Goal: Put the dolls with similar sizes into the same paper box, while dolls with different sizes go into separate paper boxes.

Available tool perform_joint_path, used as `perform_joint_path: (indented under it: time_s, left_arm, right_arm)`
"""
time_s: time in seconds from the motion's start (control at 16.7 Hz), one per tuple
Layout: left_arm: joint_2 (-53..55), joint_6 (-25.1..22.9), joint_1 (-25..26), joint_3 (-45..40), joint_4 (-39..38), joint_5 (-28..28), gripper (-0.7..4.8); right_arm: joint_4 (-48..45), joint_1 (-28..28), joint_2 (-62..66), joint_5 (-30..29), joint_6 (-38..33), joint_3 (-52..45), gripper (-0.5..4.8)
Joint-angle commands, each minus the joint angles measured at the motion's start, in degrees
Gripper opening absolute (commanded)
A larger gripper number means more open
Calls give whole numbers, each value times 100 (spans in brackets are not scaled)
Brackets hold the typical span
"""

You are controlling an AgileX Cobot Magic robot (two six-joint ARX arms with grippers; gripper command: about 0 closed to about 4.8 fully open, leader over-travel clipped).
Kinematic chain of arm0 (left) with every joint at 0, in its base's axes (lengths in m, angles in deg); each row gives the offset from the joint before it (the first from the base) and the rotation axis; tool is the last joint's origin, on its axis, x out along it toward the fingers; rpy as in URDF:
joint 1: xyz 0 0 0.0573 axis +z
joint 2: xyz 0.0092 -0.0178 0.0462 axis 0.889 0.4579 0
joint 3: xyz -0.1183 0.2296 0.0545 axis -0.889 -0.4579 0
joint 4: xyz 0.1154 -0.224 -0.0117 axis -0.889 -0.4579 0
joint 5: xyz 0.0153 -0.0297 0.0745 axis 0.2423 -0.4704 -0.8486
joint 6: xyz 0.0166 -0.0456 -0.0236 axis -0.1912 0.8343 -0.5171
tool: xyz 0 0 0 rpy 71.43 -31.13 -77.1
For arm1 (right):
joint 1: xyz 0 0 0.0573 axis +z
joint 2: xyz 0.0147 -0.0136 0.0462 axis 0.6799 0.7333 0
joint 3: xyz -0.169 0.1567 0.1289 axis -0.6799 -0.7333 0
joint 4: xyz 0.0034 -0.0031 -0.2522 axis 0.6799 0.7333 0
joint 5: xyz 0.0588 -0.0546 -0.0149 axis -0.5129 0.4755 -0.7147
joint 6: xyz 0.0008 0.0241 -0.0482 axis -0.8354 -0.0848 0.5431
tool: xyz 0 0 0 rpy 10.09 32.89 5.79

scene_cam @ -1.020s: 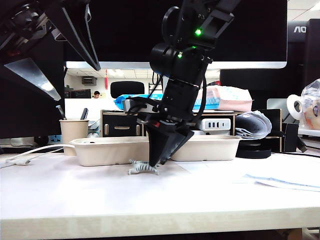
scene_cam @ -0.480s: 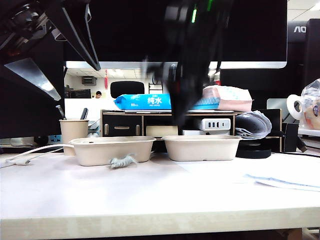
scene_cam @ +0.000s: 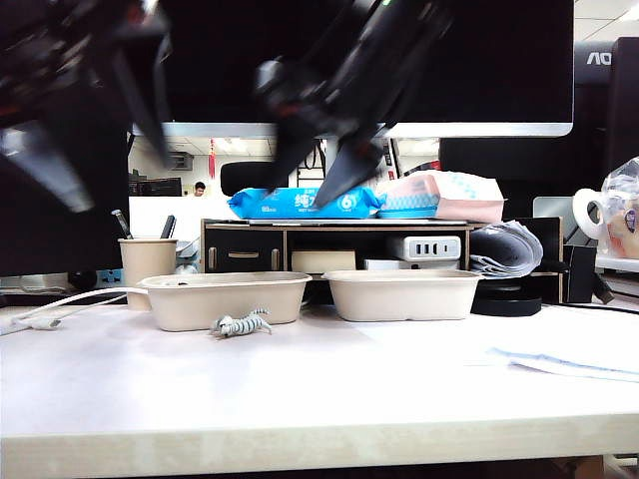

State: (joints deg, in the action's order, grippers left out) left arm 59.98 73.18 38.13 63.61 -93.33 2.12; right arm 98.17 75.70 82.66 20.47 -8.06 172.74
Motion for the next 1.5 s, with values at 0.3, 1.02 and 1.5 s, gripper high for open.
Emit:
perform_joint_path:
  time_s: [0.3, 1.02, 1.5]
  left_arm:
    - [-15, -437, 1274, 11, -433, 411, 479]
    - [-42, -599, 1272, 11, -520, 518, 479]
    - [-214, -629, 1272, 11, -605, 540, 479]
  right_arm:
    - [52, 304, 765, 339, 785, 0, 396]
    - [-758, 675, 1165, 199, 605, 4, 427]
    - [-1165, 483, 1394, 345, 706, 42, 445]
